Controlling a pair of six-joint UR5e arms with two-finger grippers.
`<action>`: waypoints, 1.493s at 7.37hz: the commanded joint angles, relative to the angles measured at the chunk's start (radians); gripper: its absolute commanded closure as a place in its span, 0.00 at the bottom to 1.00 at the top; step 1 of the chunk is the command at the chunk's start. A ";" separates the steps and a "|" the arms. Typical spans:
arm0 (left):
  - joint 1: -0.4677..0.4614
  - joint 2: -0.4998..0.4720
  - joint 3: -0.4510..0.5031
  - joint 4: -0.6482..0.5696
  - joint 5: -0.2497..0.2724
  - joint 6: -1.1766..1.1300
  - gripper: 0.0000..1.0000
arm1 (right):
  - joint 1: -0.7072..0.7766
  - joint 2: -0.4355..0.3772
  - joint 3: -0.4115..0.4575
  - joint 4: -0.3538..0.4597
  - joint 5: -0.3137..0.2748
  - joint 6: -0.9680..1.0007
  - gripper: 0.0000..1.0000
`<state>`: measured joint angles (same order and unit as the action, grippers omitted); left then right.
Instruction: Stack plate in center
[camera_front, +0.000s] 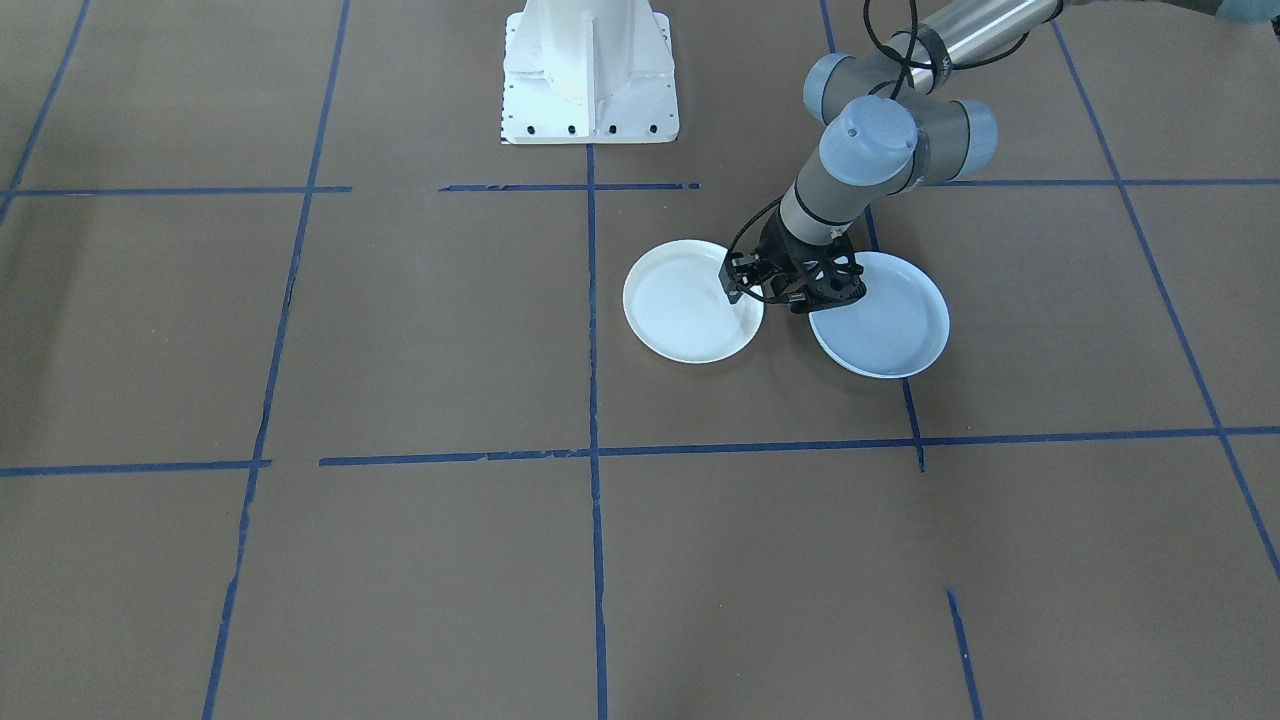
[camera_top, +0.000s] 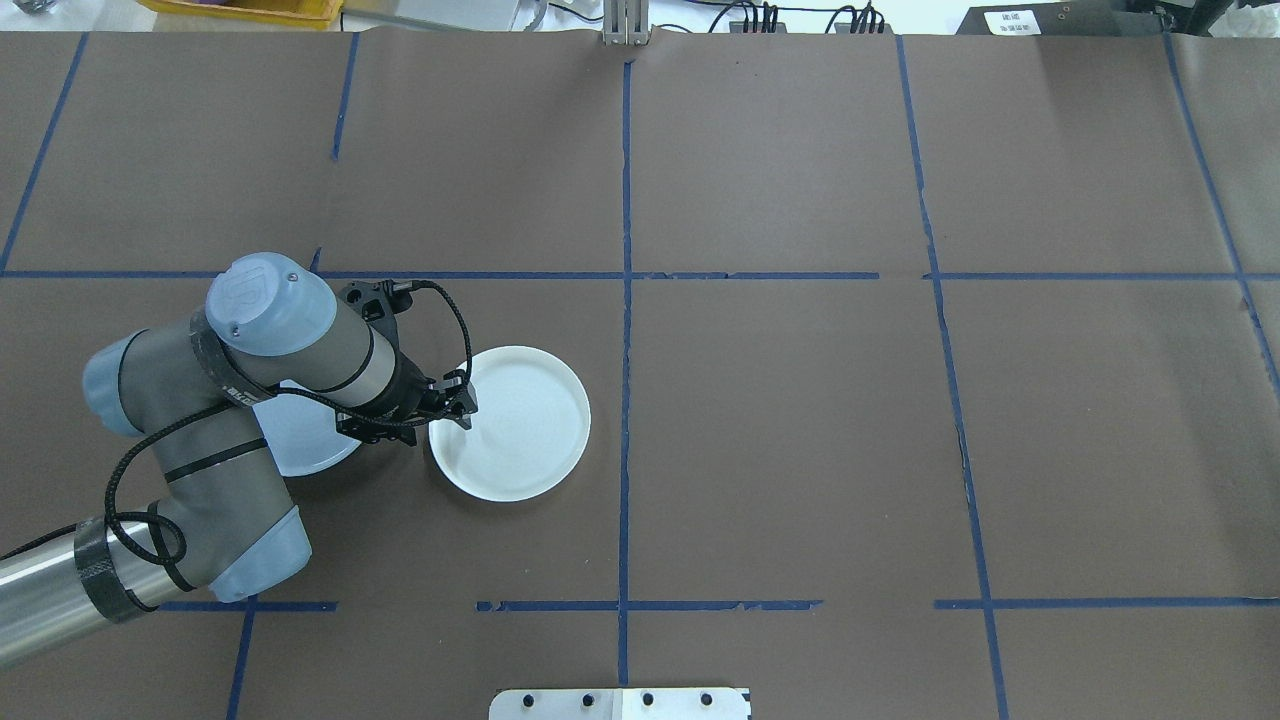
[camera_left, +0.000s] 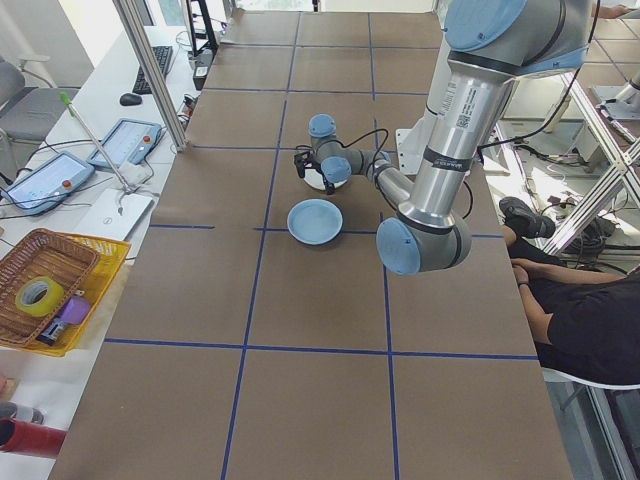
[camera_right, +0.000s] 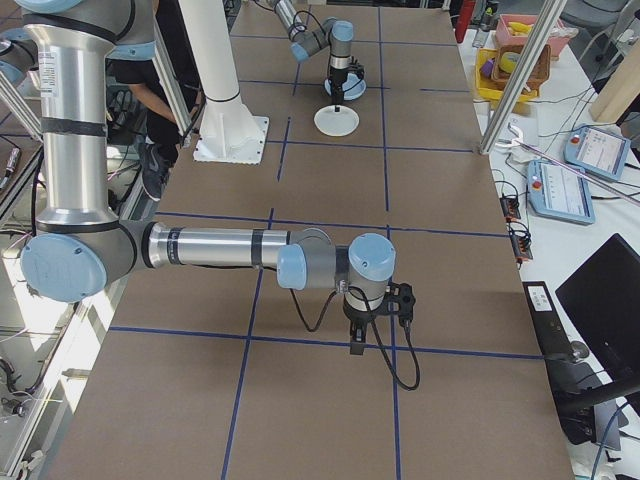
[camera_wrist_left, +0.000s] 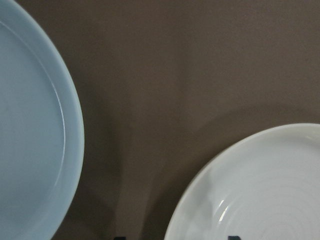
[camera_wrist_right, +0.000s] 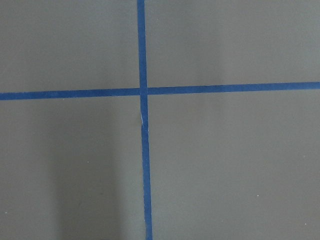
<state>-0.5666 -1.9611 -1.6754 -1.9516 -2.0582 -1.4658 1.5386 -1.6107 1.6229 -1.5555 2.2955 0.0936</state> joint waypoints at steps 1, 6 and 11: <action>0.004 -0.001 0.002 0.000 0.001 -0.001 0.44 | 0.000 0.000 0.000 0.000 -0.001 0.000 0.00; 0.011 0.002 0.005 -0.003 0.015 0.001 0.60 | 0.000 0.000 0.000 0.000 0.001 0.000 0.00; 0.010 0.002 -0.010 -0.003 0.015 0.001 1.00 | 0.000 0.000 0.000 0.000 0.001 0.000 0.00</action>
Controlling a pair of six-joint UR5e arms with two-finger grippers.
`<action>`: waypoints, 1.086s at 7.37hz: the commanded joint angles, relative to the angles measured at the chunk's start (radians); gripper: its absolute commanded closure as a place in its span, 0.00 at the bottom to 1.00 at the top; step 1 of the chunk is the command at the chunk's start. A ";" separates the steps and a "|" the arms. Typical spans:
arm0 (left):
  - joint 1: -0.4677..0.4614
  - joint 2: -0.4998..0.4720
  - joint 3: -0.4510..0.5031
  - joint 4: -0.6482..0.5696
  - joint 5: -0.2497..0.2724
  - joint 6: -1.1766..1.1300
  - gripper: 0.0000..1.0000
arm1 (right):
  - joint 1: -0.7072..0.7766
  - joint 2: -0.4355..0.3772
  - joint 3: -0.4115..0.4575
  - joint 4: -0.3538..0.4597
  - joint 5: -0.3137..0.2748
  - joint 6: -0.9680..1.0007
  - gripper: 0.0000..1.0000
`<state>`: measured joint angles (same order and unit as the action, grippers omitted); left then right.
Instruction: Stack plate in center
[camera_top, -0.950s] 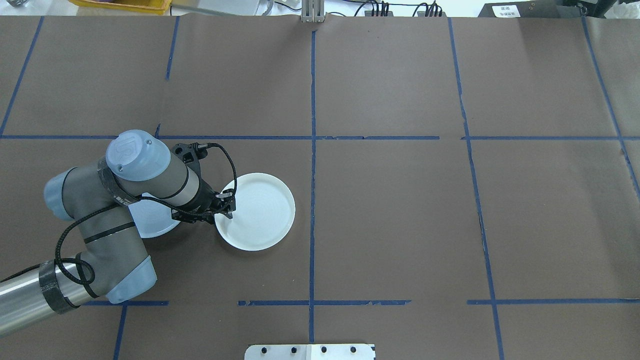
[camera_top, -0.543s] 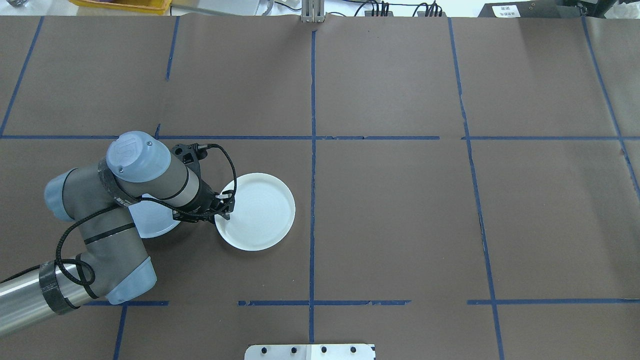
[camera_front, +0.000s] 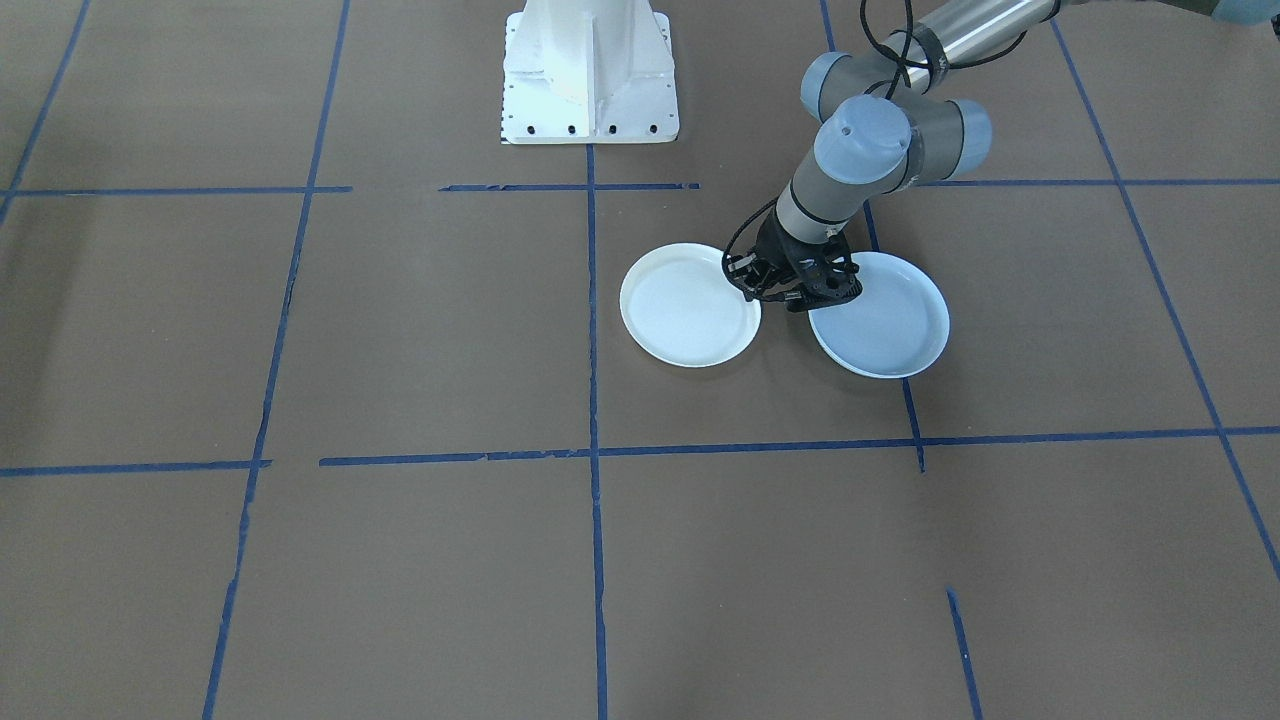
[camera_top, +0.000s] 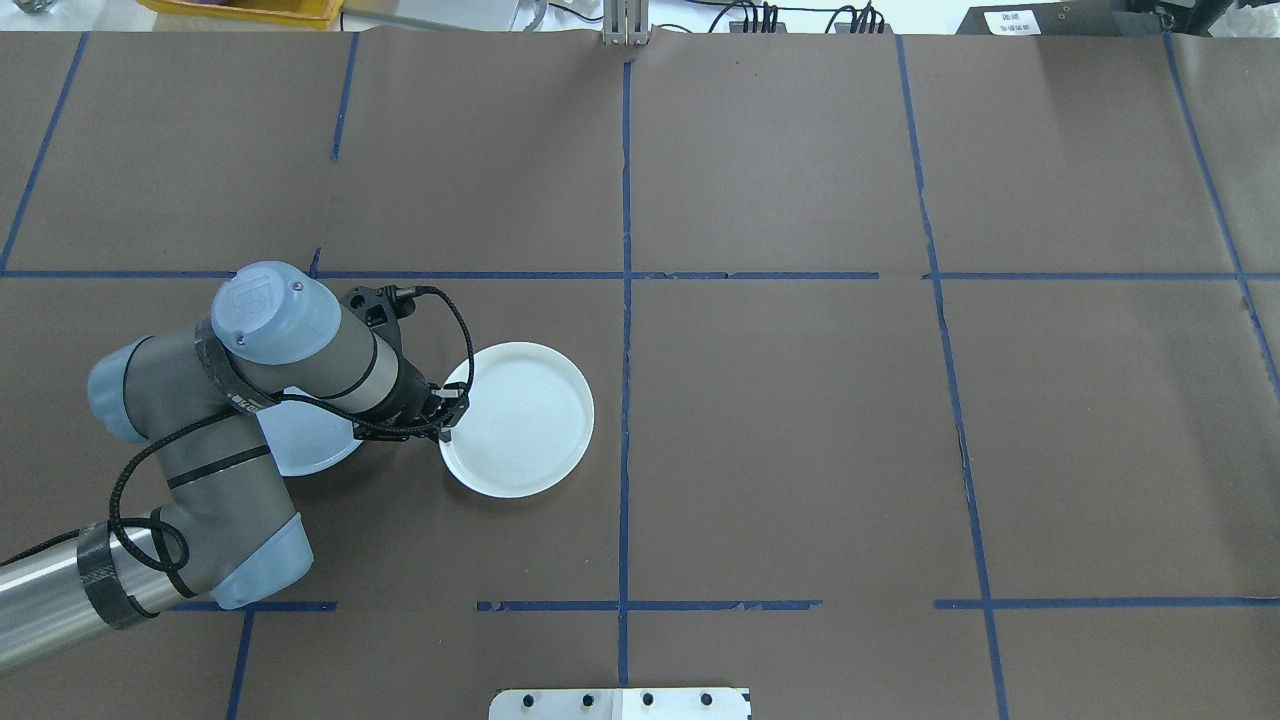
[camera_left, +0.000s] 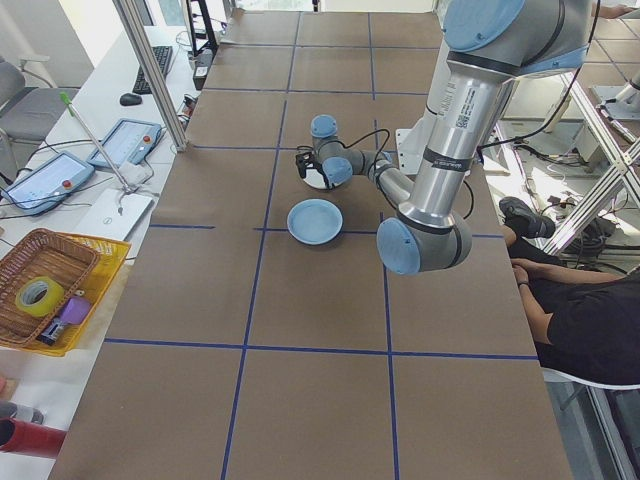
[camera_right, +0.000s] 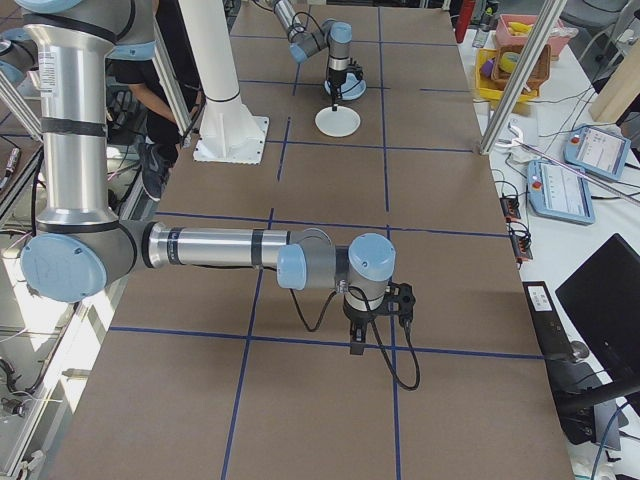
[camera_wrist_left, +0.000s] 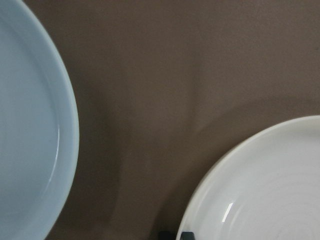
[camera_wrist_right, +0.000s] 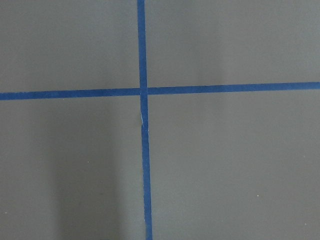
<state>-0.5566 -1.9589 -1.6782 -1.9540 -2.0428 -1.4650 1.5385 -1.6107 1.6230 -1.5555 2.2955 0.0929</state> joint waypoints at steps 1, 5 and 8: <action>-0.003 0.003 -0.012 0.000 -0.002 0.000 1.00 | 0.000 0.000 0.000 0.000 0.001 0.001 0.00; -0.063 0.044 -0.249 0.162 -0.043 0.069 1.00 | 0.000 0.000 0.000 0.000 0.001 0.001 0.00; -0.092 0.118 -0.339 0.221 -0.046 0.147 1.00 | 0.000 0.000 0.000 0.000 0.001 0.001 0.00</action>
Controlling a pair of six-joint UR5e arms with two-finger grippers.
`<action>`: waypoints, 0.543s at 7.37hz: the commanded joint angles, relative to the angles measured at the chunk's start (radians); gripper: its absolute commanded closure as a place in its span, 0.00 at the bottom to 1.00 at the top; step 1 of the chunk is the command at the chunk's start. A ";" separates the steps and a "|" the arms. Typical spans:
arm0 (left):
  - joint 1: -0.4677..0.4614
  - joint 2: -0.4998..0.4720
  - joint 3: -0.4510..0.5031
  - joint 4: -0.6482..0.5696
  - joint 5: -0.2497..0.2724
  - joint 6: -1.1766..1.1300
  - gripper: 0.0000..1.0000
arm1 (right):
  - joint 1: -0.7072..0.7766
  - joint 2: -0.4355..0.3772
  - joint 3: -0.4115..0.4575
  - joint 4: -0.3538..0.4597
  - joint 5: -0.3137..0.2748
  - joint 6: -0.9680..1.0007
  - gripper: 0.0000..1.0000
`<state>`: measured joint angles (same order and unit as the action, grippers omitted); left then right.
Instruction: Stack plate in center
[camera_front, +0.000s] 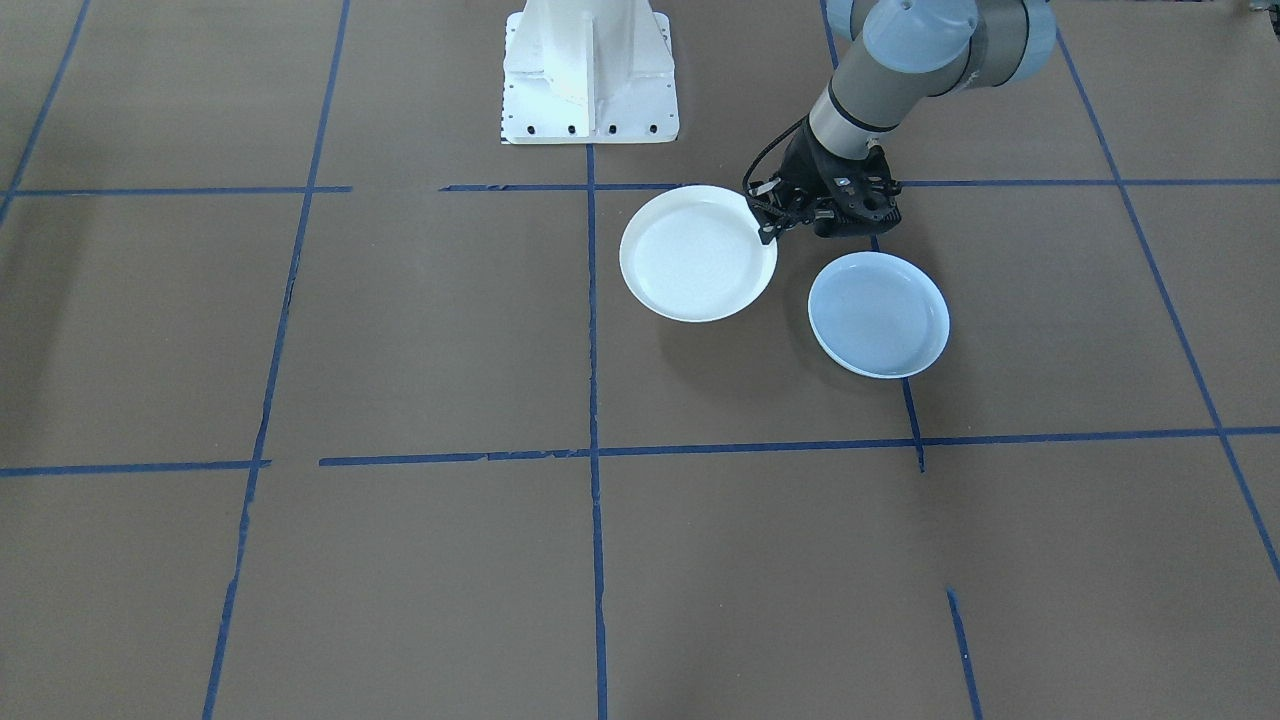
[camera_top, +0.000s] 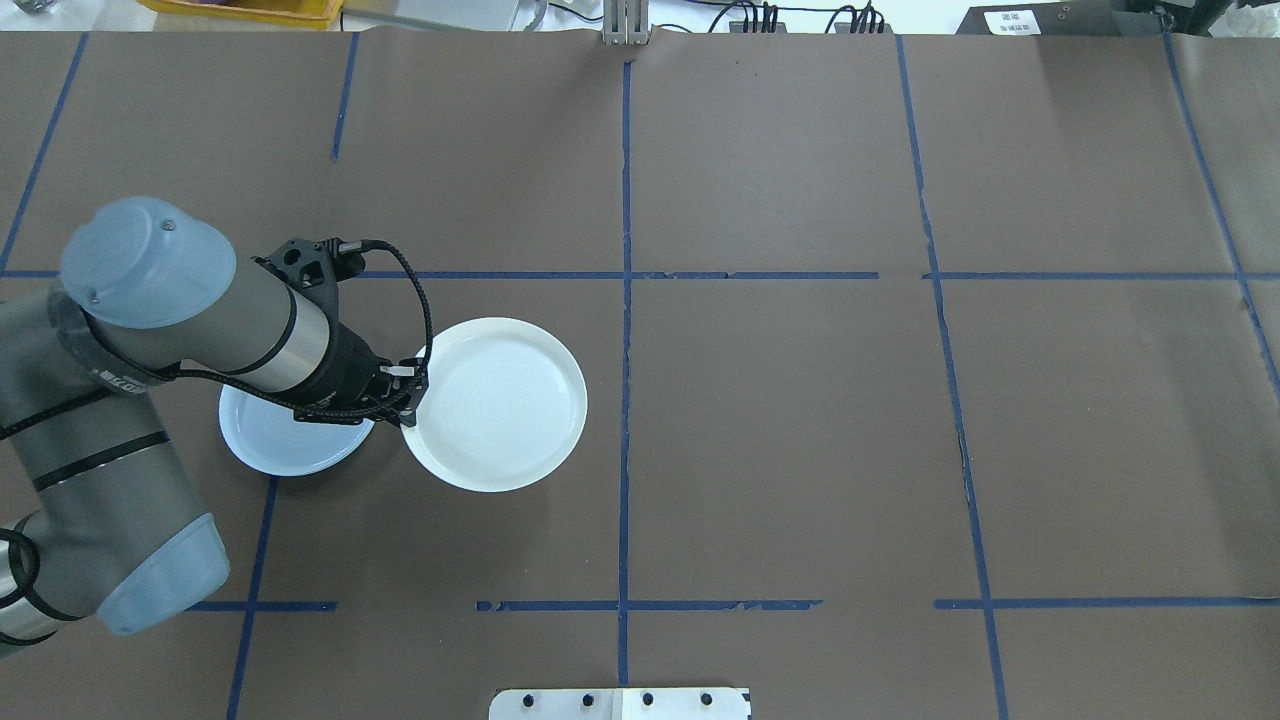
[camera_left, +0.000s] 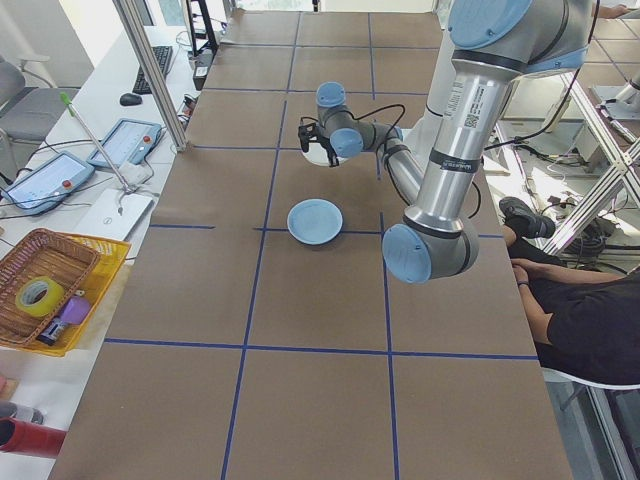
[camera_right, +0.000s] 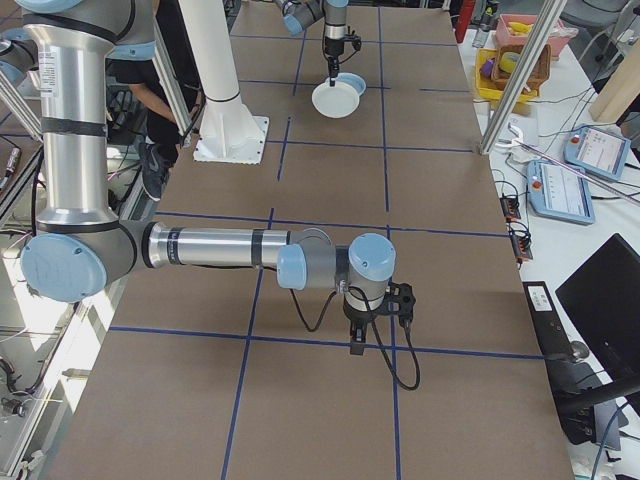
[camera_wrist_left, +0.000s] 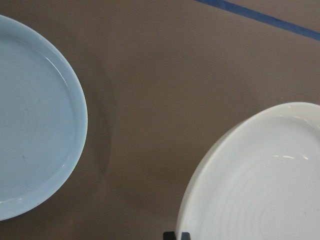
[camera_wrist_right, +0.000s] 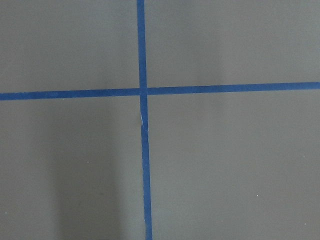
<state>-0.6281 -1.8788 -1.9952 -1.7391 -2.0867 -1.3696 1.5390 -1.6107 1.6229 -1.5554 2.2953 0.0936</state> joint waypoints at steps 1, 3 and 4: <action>-0.053 0.091 -0.021 -0.014 -0.003 0.119 1.00 | 0.000 0.000 0.000 0.000 0.000 0.000 0.00; -0.141 0.221 -0.010 -0.133 -0.006 0.232 1.00 | 0.000 0.000 0.000 0.000 -0.001 -0.001 0.00; -0.181 0.260 0.021 -0.170 -0.007 0.300 1.00 | 0.000 0.000 0.000 0.000 -0.001 -0.002 0.00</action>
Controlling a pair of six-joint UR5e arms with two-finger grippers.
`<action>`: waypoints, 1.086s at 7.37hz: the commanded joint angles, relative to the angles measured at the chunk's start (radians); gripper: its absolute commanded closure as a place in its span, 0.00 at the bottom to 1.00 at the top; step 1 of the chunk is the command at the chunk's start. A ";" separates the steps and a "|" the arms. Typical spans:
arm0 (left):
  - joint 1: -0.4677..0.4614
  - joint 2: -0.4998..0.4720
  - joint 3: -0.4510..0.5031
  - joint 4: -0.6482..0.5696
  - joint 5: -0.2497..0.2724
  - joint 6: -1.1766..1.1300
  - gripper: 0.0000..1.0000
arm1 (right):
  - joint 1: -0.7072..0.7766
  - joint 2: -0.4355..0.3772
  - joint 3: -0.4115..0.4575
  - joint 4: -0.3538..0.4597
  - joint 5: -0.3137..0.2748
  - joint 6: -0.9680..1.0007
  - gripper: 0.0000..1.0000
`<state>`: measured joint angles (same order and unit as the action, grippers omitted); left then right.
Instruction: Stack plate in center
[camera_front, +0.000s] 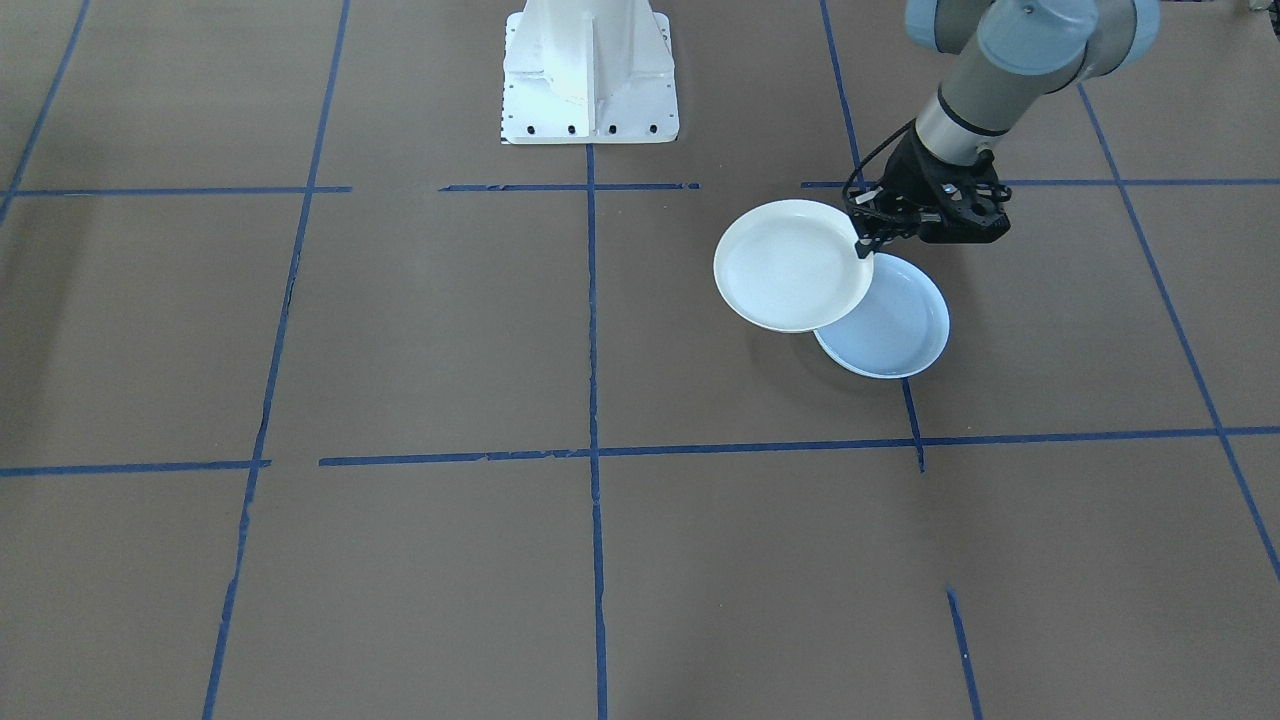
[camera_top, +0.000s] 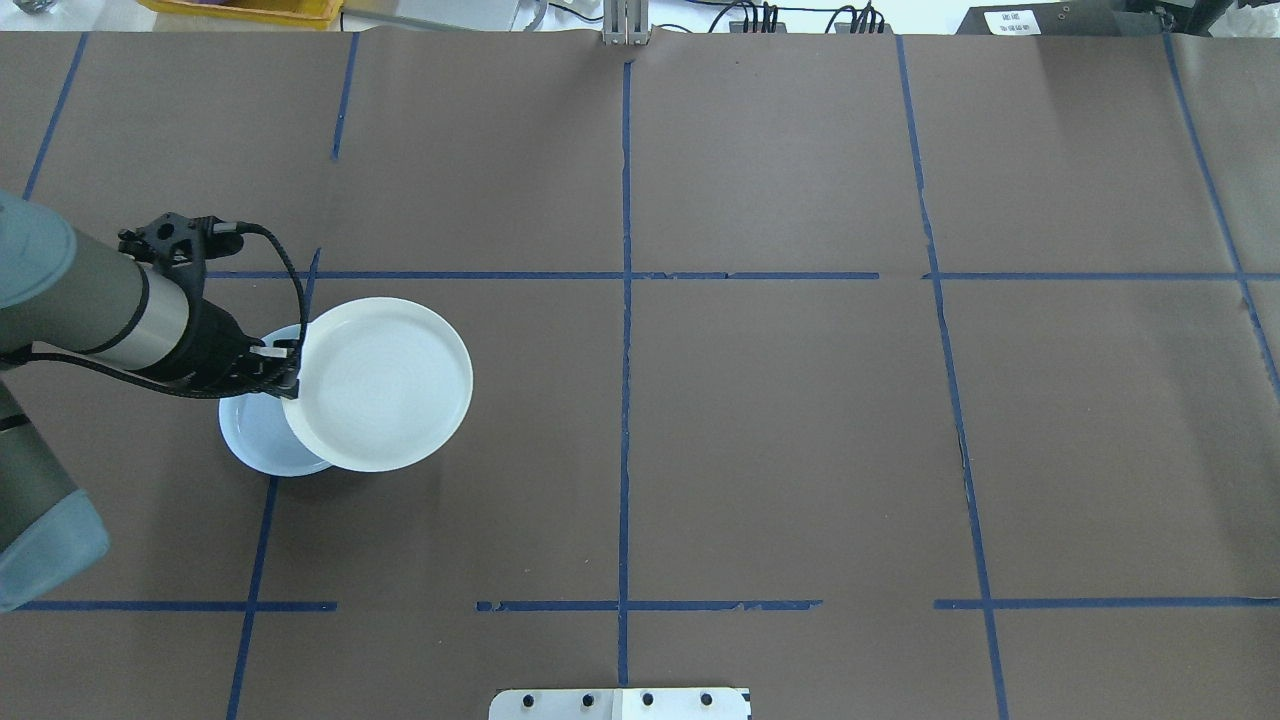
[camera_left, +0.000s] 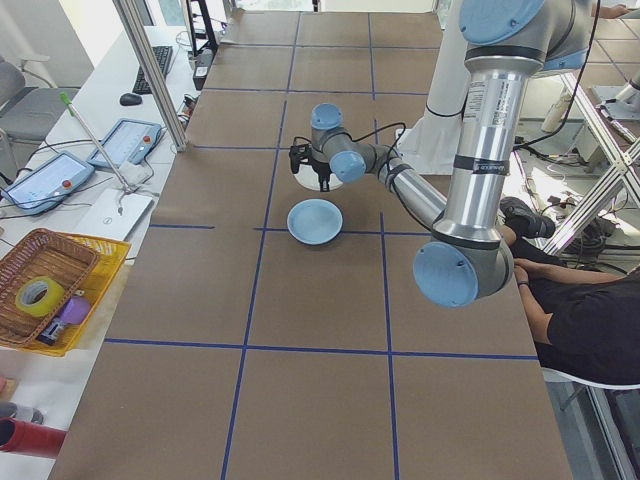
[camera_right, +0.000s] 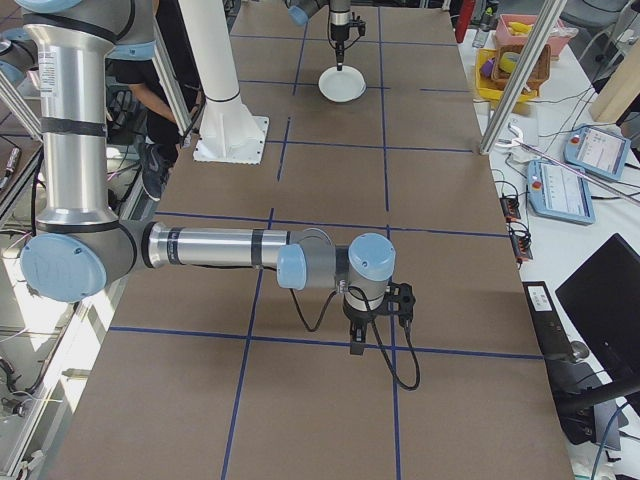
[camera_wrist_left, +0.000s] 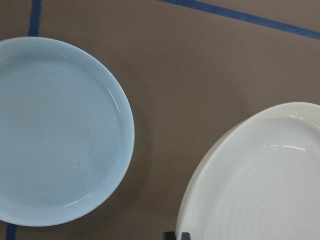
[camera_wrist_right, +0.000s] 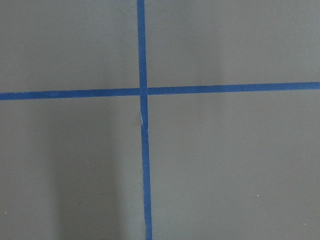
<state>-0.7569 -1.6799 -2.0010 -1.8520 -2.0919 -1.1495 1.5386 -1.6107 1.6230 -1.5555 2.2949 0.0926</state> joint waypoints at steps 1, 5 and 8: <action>-0.077 0.071 0.074 -0.091 -0.013 0.115 1.00 | 0.000 0.000 0.000 0.000 0.000 0.001 0.00; -0.116 0.111 0.154 -0.194 -0.065 0.165 1.00 | 0.000 0.000 0.000 0.000 0.001 -0.001 0.00; -0.121 0.118 0.145 -0.199 -0.065 0.198 0.00 | 0.000 0.000 0.000 0.000 0.000 -0.001 0.00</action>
<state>-0.8740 -1.5652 -1.8537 -2.0483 -2.1566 -0.9637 1.5386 -1.6107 1.6229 -1.5555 2.2957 0.0927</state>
